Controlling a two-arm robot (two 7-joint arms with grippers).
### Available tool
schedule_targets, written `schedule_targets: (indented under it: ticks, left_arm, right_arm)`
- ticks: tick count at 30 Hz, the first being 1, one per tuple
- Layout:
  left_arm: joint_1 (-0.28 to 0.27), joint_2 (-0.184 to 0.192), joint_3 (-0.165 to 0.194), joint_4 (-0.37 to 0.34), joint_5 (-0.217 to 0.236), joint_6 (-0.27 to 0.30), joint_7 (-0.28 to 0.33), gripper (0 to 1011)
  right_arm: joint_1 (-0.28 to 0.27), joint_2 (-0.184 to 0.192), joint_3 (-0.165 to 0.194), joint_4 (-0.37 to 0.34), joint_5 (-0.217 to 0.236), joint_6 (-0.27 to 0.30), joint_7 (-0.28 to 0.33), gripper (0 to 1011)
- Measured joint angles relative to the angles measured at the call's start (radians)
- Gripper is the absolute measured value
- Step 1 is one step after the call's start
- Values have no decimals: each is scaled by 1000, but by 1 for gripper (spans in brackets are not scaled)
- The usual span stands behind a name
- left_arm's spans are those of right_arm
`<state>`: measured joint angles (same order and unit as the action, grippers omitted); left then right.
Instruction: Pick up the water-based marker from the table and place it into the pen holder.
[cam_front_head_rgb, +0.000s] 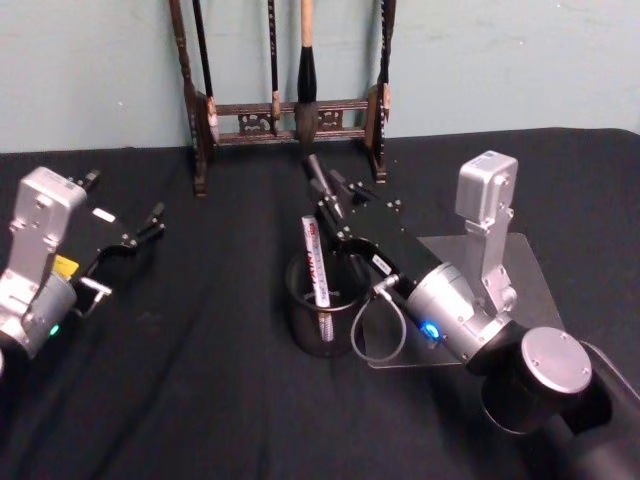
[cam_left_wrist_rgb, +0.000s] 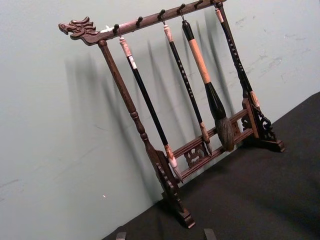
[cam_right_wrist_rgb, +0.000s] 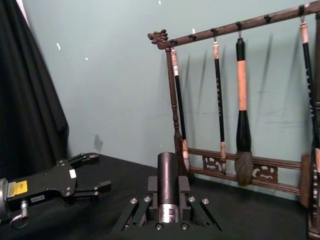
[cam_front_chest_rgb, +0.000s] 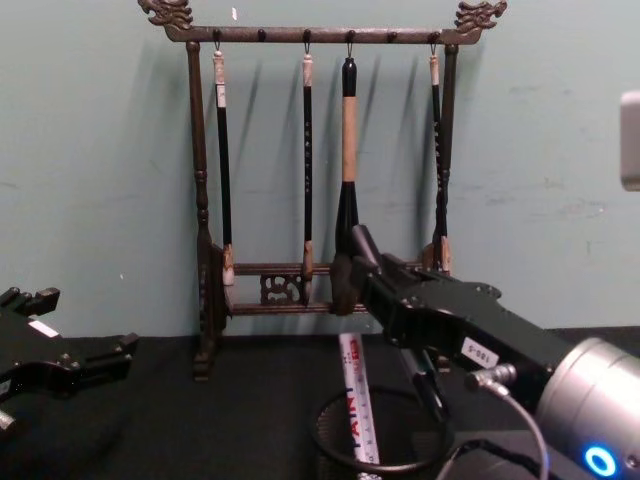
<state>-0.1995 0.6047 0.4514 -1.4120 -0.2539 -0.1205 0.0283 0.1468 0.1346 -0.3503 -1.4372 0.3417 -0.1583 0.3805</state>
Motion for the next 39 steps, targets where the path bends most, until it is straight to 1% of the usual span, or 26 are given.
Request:
schedule_targets:
  ticks: [7,15,25,29,37,39]
  left_arm:
    - [0,0,0,0,0,0,0,1001]
    - [0,0,0,0,0,0,0,1001]
    - [0,0,0,0,0,0,0,1001]
    - [0,0,0,0,0,0,0,1001]
    - [0,0,0,0,0,0,0,1001]
    - [0,0,0,0,0,0,0,1001]
  right_arm:
    - [14,2,-23,18,3,2,-6,241]
    - [18,6,-35,24,3,13,-14,241]
    - [19,7,-44,26,0,19,-22,241]
    - [18,8,-48,22,-11,18,-31,242]
    - [18,8,-47,22,-10,18,-29,241]
    - [18,8,-47,22,-10,18,-29,255]
